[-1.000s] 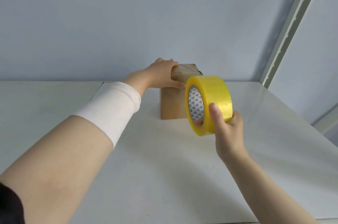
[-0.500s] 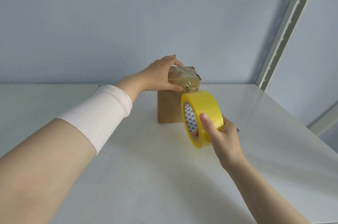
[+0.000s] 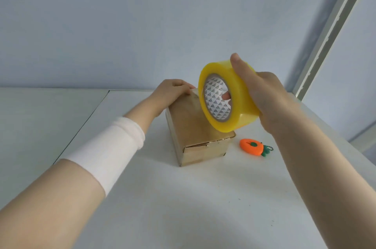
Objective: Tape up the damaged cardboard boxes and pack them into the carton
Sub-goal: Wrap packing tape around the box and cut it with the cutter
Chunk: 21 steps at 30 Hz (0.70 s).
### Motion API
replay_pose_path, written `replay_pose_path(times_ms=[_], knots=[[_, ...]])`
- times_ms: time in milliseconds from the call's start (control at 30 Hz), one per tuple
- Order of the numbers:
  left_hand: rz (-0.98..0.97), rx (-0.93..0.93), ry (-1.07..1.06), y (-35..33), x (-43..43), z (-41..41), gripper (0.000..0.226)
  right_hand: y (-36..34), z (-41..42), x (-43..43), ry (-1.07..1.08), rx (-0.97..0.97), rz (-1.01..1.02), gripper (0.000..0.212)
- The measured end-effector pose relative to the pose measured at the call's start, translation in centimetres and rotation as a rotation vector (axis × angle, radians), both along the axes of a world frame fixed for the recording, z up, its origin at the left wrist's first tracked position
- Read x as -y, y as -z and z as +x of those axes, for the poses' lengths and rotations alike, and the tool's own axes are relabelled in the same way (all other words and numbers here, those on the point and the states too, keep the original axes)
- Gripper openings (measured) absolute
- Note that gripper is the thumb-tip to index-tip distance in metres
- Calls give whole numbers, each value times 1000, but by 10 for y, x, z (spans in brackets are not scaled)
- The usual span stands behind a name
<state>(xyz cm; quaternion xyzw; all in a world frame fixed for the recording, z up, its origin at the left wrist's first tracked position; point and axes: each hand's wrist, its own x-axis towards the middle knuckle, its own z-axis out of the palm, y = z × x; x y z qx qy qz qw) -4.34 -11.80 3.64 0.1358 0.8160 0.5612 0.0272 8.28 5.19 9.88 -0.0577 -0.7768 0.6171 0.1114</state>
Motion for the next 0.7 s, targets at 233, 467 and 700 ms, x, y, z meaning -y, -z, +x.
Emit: replay_pose_path(times_ms=[233, 467, 700], knots=[[109, 59, -63, 26, 4, -16, 19, 20, -24, -2, -221, -26, -95, 36], [120, 151, -118, 26, 2, -25, 12, 55, -15, 5, -201, -182, -173, 48], [127, 180, -151, 23, 1, -22, 14, 55, 2, -3, -188, -287, -200, 41]])
